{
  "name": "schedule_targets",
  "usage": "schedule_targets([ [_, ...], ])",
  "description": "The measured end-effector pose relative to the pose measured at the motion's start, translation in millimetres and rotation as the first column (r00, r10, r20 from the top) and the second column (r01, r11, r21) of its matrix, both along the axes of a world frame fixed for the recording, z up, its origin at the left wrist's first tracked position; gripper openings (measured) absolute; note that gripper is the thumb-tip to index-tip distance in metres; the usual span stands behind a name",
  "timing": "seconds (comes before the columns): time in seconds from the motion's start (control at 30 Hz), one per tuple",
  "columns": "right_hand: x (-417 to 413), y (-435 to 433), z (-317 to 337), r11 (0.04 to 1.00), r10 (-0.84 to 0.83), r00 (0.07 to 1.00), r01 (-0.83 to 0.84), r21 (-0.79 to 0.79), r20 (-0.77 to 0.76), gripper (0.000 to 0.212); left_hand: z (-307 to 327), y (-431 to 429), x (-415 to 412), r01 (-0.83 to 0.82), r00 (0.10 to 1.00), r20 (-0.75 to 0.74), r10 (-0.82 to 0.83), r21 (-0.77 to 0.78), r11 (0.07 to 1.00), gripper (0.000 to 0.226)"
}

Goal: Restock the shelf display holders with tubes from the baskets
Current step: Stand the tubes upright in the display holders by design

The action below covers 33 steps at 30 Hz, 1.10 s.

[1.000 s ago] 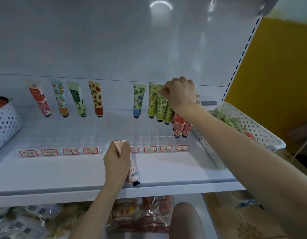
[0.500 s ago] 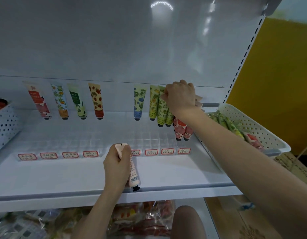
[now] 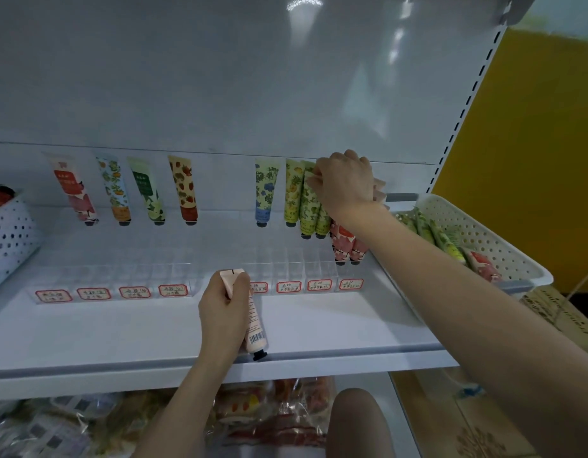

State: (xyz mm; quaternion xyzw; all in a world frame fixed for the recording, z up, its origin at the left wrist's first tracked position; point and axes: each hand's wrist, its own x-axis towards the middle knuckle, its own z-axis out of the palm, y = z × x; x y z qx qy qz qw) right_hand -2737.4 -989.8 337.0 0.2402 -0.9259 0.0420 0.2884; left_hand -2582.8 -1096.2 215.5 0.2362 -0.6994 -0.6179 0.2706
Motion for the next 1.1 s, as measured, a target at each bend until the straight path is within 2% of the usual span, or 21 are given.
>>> schedule_targets([
  [0.23,1,19,5,0.937,0.104,0.993,-0.117,-0.33,-0.058,0.024,7,7,3,0.039,0.999,-0.034,-0.039,-0.013,0.999,0.012],
  [0.37,9,36,7,0.869,0.19,0.981,-0.146,-0.474,0.046,0.021,25,14,6,0.103,0.988,-0.111,-0.104,-0.015,0.995,0.005],
  [0.47,31,49,7,0.75,0.346,0.927,-0.178,-0.637,0.148,0.016,45,18,8,0.175,0.972,-0.176,-0.157,0.092,0.98,0.005],
  [0.57,60,60,-3,0.756,0.444,0.862,-0.213,-0.619,0.246,0.017,64,22,9,0.2,0.961,-0.233,-0.151,0.203,0.958,0.011],
  [0.67,94,61,-25,0.773,0.536,0.757,-0.263,-0.577,0.373,0.022,76,27,7,0.216,0.948,-0.288,-0.136,0.268,0.939,0.015],
  [0.8,112,56,-45,0.83,0.509,0.757,-0.305,-0.468,0.409,0.04,85,34,4,0.222,0.948,-0.293,-0.128,0.317,0.922,0.018],
  [0.87,114,58,-46,0.798,0.524,0.746,-0.26,-0.544,0.411,0.036,89,36,6,0.269,0.936,-0.314,-0.159,0.348,0.898,0.016],
  [0.9,115,59,-45,0.751,0.571,0.706,-0.242,-0.614,0.419,0.031,90,36,7,0.306,0.923,-0.335,-0.187,0.348,0.886,0.016],
  [1.0,120,67,-39,0.601,0.737,0.496,-0.166,-0.782,0.46,0.017,93,34,12,0.373,0.885,-0.383,-0.265,0.243,0.895,0.018],
  [1.1,124,75,-33,0.579,0.777,0.339,-0.052,-0.814,0.531,0.022,95,34,13,0.336,0.892,-0.364,-0.269,0.134,0.932,0.013],
])
